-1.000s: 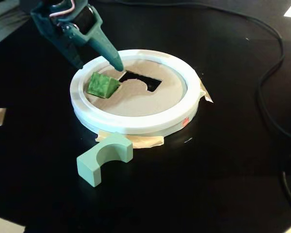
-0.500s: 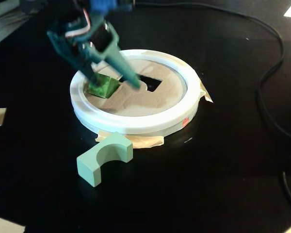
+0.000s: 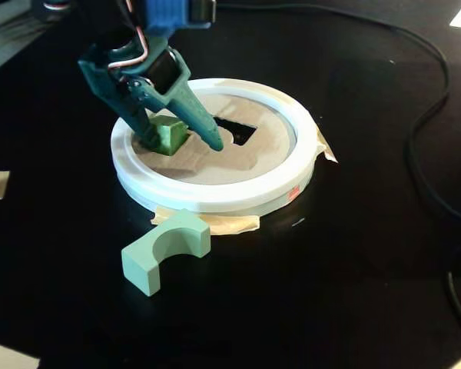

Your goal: Pick up the square block and drop it in corresponding square shaped hole

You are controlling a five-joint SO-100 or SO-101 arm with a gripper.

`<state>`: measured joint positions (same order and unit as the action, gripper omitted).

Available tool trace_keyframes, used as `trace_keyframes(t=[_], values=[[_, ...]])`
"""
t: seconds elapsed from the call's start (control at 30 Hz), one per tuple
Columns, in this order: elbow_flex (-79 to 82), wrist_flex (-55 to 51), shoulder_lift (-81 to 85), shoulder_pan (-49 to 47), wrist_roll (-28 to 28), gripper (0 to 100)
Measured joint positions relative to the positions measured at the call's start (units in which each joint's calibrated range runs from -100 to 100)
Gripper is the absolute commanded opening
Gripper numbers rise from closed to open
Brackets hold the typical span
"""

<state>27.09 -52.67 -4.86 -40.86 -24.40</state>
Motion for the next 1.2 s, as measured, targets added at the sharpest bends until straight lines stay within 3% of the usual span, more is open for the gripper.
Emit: trace_keyframes(t=[0.3, 0.57, 0.8, 1.0, 1.2], values=[[-0.10, -5.53, 4.37, 5.00, 1.61, 86], [2.83, -16.68, 16.76, 14.79, 3.96, 86], [19.91, -17.94, 36.83, 33.27, 9.43, 86], [38.46, -12.90, 62.06, 53.25, 15.68, 86], [53.20, -6.79, 78.20, 58.64, 19.58, 86]])
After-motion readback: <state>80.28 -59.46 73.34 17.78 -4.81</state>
